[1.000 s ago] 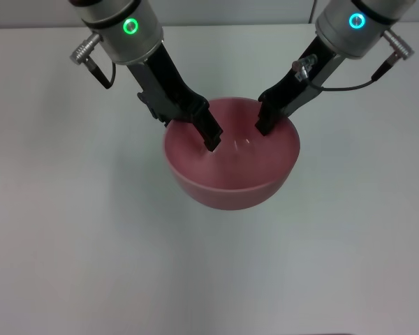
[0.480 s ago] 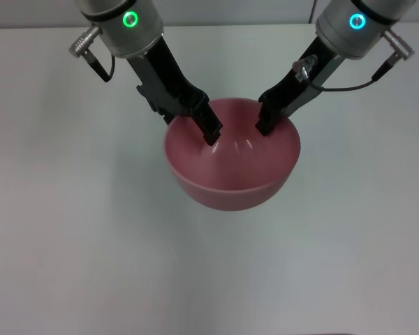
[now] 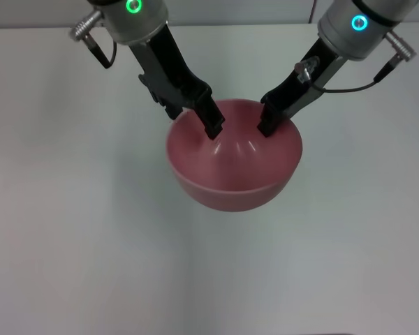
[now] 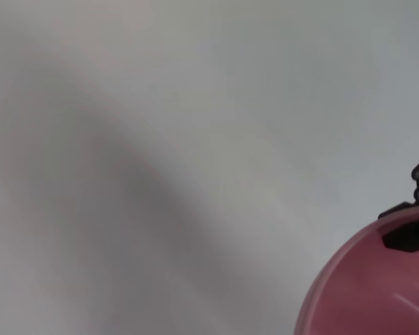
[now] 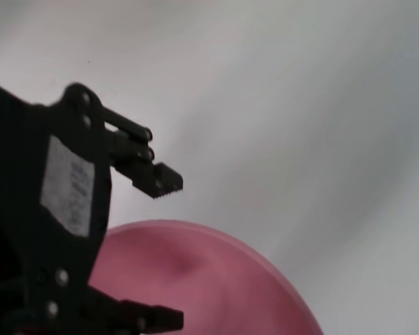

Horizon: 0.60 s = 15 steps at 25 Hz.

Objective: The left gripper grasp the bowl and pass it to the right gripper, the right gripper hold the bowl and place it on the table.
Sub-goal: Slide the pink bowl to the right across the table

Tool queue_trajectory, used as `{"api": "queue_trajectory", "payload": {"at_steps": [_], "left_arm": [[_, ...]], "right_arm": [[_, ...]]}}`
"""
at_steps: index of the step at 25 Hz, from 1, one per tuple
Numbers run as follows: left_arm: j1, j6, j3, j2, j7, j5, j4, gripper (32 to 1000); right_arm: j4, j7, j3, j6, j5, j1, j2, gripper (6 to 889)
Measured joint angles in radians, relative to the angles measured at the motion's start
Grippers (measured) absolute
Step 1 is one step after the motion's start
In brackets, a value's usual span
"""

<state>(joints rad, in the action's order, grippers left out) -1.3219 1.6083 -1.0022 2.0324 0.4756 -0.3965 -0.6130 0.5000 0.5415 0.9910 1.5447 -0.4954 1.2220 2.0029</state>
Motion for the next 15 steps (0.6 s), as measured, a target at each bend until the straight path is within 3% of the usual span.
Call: {"api": "queue_trajectory", "payload": {"at_steps": [15], "left_arm": [[-0.01, 0.116, -0.003, 0.0026, -0.015, 0.001, -0.127, 860]], "right_arm": [[-0.002, 0.002, 0.0, -0.003, 0.001, -0.011, -0.003, 30]]}}
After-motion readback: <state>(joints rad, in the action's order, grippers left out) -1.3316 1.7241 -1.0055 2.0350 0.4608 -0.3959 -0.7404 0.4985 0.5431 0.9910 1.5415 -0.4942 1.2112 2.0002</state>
